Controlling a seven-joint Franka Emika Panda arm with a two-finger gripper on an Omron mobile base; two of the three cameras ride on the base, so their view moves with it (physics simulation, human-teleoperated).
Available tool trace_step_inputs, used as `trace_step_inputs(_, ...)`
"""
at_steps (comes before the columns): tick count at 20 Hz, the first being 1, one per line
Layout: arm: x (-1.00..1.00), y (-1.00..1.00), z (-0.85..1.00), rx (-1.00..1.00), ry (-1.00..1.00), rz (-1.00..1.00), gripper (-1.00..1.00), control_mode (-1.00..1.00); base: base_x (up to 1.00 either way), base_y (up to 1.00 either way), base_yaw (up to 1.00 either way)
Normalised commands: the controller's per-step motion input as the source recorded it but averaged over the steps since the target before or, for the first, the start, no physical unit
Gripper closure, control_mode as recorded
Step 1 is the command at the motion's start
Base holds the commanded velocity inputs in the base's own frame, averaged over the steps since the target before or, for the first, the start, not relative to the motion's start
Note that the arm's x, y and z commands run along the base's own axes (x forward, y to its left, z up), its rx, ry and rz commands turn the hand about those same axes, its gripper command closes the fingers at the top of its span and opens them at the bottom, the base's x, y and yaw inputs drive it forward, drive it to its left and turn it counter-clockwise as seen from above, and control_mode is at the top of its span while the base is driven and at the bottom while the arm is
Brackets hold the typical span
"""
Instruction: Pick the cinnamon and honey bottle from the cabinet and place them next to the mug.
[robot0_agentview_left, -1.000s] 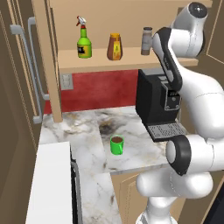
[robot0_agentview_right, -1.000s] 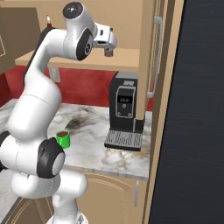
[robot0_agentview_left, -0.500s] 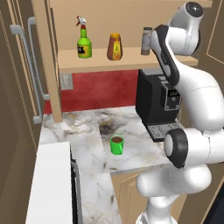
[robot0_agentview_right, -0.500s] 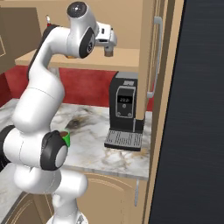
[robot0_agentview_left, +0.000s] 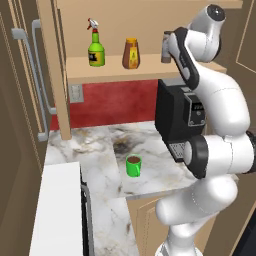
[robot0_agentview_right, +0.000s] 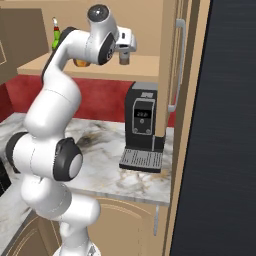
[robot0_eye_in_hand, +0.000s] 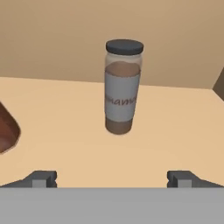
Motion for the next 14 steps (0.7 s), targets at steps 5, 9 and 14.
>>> trace_step_inputs(5,0.29,0.00,-0.11,0.00,0.00,0.00,-1.00,-1.00,0.00,0.00,0.00)
trace_step_inputs(9,0.28,0.00,-0.09,0.00,0.03,0.00,-1.00,-1.00,0.00,0.00,0.00)
trace_step_inputs(14,0.33,0.00,-0.11,0.00,0.01,0.00,-1.00,-1.00,0.00,0.00,0.00)
